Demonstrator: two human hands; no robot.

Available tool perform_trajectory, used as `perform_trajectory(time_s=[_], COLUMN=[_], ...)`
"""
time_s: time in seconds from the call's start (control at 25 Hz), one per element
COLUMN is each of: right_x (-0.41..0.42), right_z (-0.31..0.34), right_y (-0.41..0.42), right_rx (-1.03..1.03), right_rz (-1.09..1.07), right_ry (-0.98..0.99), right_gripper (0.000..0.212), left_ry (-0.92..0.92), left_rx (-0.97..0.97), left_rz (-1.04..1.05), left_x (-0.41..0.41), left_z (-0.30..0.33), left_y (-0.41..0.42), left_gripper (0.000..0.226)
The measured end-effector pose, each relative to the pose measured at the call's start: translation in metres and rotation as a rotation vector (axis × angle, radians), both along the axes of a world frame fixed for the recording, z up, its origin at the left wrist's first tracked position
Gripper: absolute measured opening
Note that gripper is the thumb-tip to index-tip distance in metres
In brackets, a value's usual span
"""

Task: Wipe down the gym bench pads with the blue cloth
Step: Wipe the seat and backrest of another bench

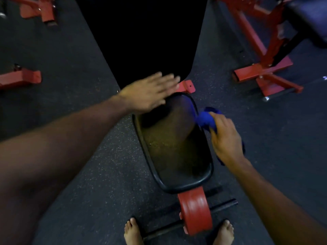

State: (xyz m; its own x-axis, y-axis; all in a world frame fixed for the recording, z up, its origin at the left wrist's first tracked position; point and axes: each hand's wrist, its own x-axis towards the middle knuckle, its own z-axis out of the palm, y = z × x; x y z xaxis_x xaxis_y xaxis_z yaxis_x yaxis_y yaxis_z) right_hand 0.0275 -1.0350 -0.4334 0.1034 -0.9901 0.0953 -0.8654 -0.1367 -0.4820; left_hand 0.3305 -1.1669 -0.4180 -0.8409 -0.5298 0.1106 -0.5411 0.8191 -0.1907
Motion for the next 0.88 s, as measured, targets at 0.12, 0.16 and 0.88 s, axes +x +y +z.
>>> perform_trajectory(time_s=[0.12,0.16,0.88], right_x=[0.008,0.017,0.018], right_z=[-0.046,-0.062,-0.089], right_y=[0.017,0.017,0.052], right_rx=[0.117,0.147,0.062], right_rz=[0.174,0.219,0.331], right_ry=[0.187,0.276,0.386], right_gripper=[0.051,0.055,0.074], left_ry=[-0.072,-0.071,0.008], left_rx=[0.355,0.395,0.377], left_rz=[0.085,0.111,0.097], left_x=[-0.025,-0.030,-0.027], left_z=[-0.074,-0.088,-0.115], left_y=[0.034,0.039,0.038], left_gripper=[0.067,0.067,0.061])
